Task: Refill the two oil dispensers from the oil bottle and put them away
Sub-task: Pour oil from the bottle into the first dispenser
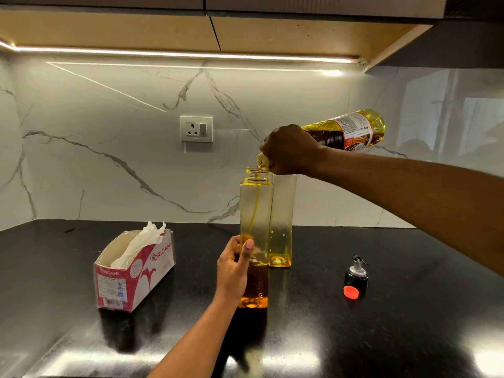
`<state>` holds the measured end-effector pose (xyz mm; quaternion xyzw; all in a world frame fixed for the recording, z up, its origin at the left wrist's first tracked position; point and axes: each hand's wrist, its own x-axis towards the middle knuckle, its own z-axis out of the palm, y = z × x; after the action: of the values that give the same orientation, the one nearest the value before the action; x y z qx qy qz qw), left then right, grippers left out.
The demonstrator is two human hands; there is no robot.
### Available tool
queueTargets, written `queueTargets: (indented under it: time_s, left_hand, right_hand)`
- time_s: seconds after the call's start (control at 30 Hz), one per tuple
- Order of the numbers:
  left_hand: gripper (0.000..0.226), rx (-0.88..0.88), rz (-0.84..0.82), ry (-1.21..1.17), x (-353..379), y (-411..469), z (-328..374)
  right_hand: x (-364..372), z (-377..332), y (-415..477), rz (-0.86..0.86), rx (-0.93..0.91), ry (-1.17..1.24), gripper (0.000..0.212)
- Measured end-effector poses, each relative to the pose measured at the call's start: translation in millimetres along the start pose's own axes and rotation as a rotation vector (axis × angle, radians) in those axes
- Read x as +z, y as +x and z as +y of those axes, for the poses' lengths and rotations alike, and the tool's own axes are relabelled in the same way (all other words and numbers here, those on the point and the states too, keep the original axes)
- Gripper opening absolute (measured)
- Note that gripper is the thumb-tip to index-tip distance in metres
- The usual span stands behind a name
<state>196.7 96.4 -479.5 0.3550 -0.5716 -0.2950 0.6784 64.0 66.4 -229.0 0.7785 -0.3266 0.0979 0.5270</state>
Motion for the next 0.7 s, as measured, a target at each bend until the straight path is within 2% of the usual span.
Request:
queueTargets:
  time_s: [0.37,0.57,0.7]
  left_hand:
    - [0.078,0.004,0.016,0.022,0.6,-1.3,0.5]
    - [0.060,-0.023,0.008,-0.004,-0.2,-0.7,0.2]
    - [0.057,-0.031,0.012,-0.006,-0.6,1.1,-1.7]
  right_hand:
    - [-0.9,-0.6,-0.1,-0.010,-0.008,-0.004,0.026]
    - [-1.8,-0.1,0.5,-0.019,-0.018,-0.031,0.024]
    - [-2.8,-0.7,1.2,-0.012,-0.039,-0.050,0.025]
